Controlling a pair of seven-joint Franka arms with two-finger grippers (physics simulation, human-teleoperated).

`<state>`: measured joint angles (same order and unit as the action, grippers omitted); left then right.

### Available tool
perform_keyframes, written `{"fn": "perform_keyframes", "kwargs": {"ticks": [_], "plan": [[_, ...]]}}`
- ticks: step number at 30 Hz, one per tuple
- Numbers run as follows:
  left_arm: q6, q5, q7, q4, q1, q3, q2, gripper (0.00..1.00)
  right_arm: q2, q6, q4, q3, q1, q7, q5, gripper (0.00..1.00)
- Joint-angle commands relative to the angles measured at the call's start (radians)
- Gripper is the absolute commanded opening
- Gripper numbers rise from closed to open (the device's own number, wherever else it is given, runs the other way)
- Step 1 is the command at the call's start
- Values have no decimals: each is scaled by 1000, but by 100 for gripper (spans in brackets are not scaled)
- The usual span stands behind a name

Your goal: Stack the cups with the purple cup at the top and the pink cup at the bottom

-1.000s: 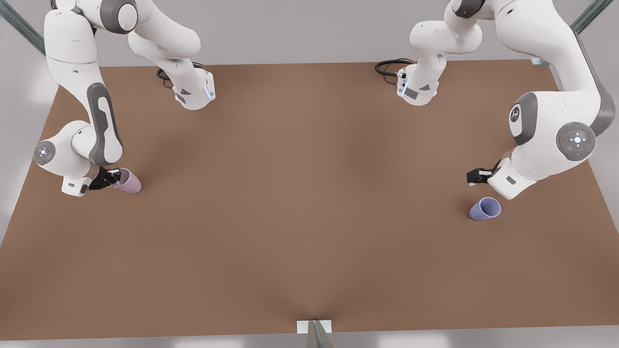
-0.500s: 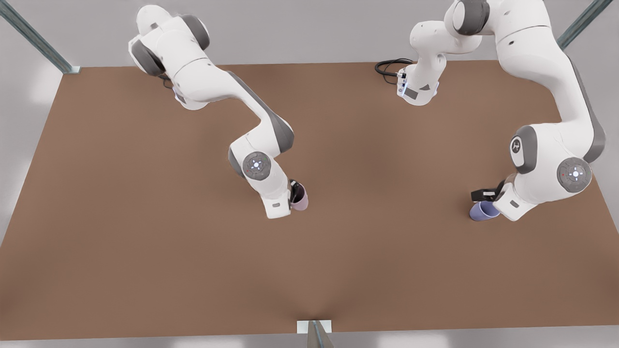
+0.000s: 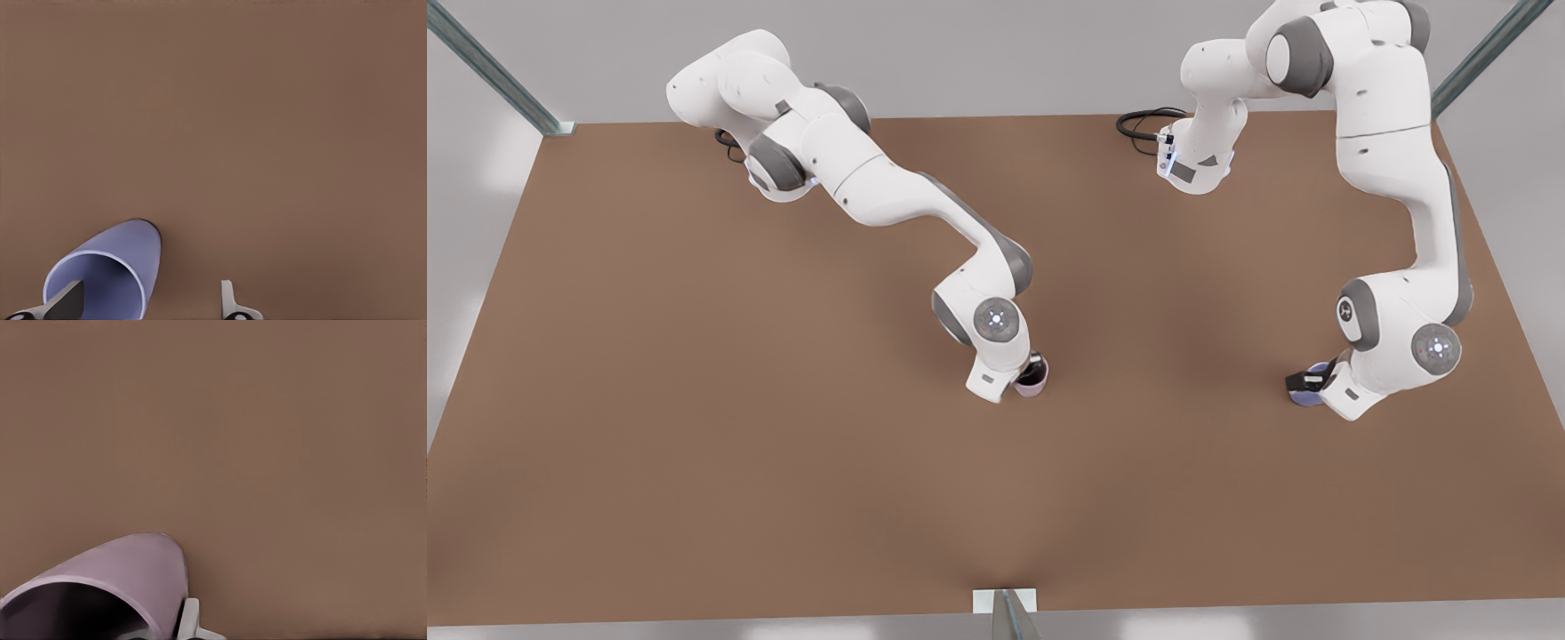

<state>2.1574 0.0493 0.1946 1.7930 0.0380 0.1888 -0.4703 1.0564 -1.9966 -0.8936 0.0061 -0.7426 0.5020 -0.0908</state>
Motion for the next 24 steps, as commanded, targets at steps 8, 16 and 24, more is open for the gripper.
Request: {"fn": "perform_keyframes", "kwargs": {"ticks": [8, 16, 24], "plan": [[122, 1, 181, 59, 0, 15, -18, 100, -1, -14, -4, -1, 2, 632, -1, 64], [108, 1, 181, 60, 0, 15, -45, 100, -185, -7, -145, -3, 2, 607, -10, 73], [96, 1, 175, 57, -1, 15, -65, 27, -883, 200, -720, -72, 505, -170, -3, 100]]}}
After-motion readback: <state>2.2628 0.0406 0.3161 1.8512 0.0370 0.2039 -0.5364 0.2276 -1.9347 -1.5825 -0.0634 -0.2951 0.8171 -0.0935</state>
